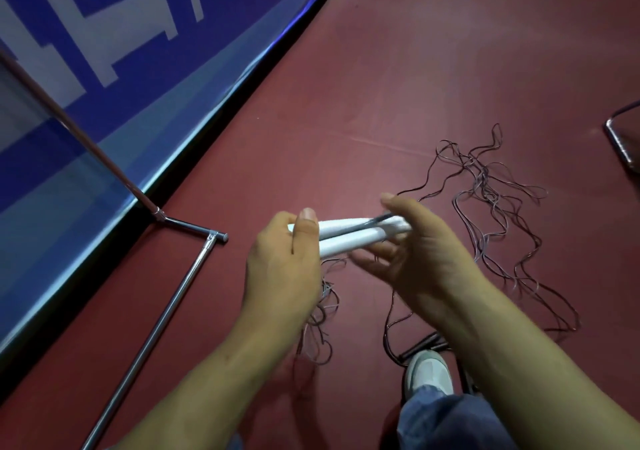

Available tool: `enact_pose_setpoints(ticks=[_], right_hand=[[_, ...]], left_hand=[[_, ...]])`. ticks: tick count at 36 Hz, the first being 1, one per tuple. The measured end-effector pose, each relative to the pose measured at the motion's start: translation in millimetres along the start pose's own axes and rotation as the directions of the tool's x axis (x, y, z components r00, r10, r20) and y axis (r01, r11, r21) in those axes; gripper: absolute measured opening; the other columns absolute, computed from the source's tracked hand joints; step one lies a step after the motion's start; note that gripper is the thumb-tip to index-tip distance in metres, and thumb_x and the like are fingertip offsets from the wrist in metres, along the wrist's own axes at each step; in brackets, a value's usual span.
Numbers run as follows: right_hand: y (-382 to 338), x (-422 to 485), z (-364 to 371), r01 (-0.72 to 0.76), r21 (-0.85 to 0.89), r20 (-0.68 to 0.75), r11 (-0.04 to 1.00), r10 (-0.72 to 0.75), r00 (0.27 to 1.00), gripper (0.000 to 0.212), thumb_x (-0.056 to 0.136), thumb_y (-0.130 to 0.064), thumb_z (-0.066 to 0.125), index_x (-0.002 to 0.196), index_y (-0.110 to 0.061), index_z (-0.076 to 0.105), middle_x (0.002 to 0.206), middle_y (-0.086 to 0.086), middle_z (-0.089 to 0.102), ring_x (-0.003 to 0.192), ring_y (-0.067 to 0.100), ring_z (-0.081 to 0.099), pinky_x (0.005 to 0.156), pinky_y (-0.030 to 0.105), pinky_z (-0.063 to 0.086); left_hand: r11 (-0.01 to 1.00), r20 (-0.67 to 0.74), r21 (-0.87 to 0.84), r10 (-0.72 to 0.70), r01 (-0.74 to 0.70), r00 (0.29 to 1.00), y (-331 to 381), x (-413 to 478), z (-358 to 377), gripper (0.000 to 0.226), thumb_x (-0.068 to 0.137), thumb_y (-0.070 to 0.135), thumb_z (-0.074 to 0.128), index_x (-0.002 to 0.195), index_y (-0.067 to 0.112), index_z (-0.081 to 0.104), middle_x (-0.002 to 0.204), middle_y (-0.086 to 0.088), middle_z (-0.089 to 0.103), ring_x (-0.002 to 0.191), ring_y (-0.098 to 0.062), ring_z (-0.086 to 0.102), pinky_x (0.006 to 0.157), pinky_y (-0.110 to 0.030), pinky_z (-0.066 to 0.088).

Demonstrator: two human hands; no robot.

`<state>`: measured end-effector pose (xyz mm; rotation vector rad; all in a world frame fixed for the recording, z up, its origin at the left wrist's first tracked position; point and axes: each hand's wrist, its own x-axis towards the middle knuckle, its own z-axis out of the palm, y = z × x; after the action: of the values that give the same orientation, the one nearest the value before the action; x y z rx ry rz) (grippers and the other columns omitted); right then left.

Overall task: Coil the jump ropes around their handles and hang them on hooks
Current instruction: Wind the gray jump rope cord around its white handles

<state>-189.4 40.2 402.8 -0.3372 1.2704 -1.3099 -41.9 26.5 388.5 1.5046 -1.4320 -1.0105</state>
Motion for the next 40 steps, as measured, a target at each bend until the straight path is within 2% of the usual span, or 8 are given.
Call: enact_pose_setpoints(ticks=[3, 5, 7, 9, 12, 16, 30, 40], right_hand=[[-11, 0, -12, 0.288, -0.487, -0.047, 0.825, -0.354, 0.934, 0.074, 0.065, -0.050, 0.074, 0.131, -0.024, 0.051, 0.127, 0.002, 0.060, 0.116, 0.019, 0.058, 0.095, 0.040, 0.048], [-17, -3, -18, 0.506, -0.796, 0.293, 0.333, -0.519, 0.803, 0.079, 0.066, -0.052, 0.062, 0.141, -0.029, 0.047, 0.135, -0.009, 0.053, 0.135, 0.013, 0.038, 0.115, 0.041, 0.032], [-13, -10, -17, 0.577, -0.817, 0.548, 0.008, -0.302, 0.780, 0.084, 0.063, -0.053, 0.052, 0.143, -0.027, 0.046, 0.137, -0.014, 0.046, 0.148, 0.011, 0.017, 0.125, 0.054, 0.010], [4, -17, -14, 0.615, -0.780, 0.624, -0.115, -0.084, 0.777, 0.076, 0.066, -0.049, 0.057, 0.136, -0.021, 0.046, 0.132, -0.009, 0.047, 0.152, 0.016, 0.013, 0.125, 0.058, 0.005], [29, -18, -10, 0.618, -0.776, 0.629, -0.128, -0.087, 0.772, 0.043, 0.077, -0.036, 0.067, 0.105, -0.023, 0.039, 0.101, -0.010, 0.052, 0.113, 0.021, 0.051, 0.097, 0.049, 0.049], [40, -13, -8, 0.602, -0.796, 0.600, -0.058, -0.206, 0.773, 0.030, 0.087, -0.033, 0.058, 0.092, -0.027, 0.029, 0.081, -0.005, 0.060, 0.072, 0.029, 0.059, 0.060, 0.047, 0.049], [45, -26, -28, 0.465, -0.822, 0.510, -0.329, -0.062, 0.858, 0.025, 0.095, -0.042, 0.050, 0.093, -0.026, 0.031, 0.076, -0.007, 0.035, 0.075, 0.031, 0.045, 0.063, 0.037, 0.033], [50, -25, -43, 0.533, -0.720, 0.610, -0.445, -0.037, 0.792, 0.022, 0.094, -0.045, 0.038, 0.089, -0.028, 0.026, 0.079, 0.001, 0.062, 0.061, 0.033, 0.051, 0.053, 0.035, 0.029]], left_hand=[[0.979, 0.070, 0.170, 0.102, -0.113, 0.992, -2, 4, -9, 0.036, 0.104, 0.037, 0.046, 0.075, 0.018, 0.051, 0.057, 0.005, 0.051, 0.053, -0.003, 0.049, 0.048, -0.017, 0.035], [0.960, 0.121, 0.232, 0.131, -0.156, 0.984, -5, 5, -12, 0.035, 0.104, 0.036, 0.047, 0.074, 0.018, 0.049, 0.056, 0.006, 0.049, 0.055, 0.000, 0.050, 0.049, -0.016, 0.034], [0.947, 0.188, 0.261, 0.140, -0.187, 0.972, -9, 4, -12, 0.034, 0.103, 0.035, 0.049, 0.075, 0.018, 0.050, 0.057, 0.006, 0.052, 0.053, -0.005, 0.049, 0.049, -0.016, 0.033], [0.937, 0.257, 0.278, 0.141, -0.213, 0.956, -12, 2, -10, 0.034, 0.102, 0.037, 0.050, 0.073, 0.020, 0.048, 0.060, 0.004, 0.055, 0.056, -0.008, 0.050, 0.050, -0.018, 0.034], [0.931, 0.324, 0.287, 0.126, -0.224, 0.938, -14, 1, -8, 0.037, 0.101, 0.037, 0.048, 0.068, 0.021, 0.042, 0.059, 0.004, 0.052, 0.056, -0.009, 0.047, 0.051, -0.020, 0.033], [0.938, 0.393, 0.253, 0.125, -0.238, 0.911, -15, -1, -11, 0.039, 0.101, 0.036, 0.048, 0.066, 0.021, 0.039, 0.055, 0.008, 0.046, 0.053, -0.008, 0.041, 0.049, -0.022, 0.029], [0.915, 0.741, 0.351, -0.142, -0.198, 0.656, -9, 9, -41, 0.027, 0.095, 0.028, 0.053, 0.074, 0.011, 0.060, 0.054, 0.007, 0.047, 0.047, -0.008, 0.038, 0.052, -0.028, 0.034], [0.799, 0.693, 0.317, 0.172, -0.510, 0.700, -19, 8, -44, 0.011, 0.092, 0.030, 0.070, 0.082, 0.027, 0.074, 0.068, 0.004, 0.064, 0.067, -0.013, 0.057, 0.057, -0.024, 0.041]])
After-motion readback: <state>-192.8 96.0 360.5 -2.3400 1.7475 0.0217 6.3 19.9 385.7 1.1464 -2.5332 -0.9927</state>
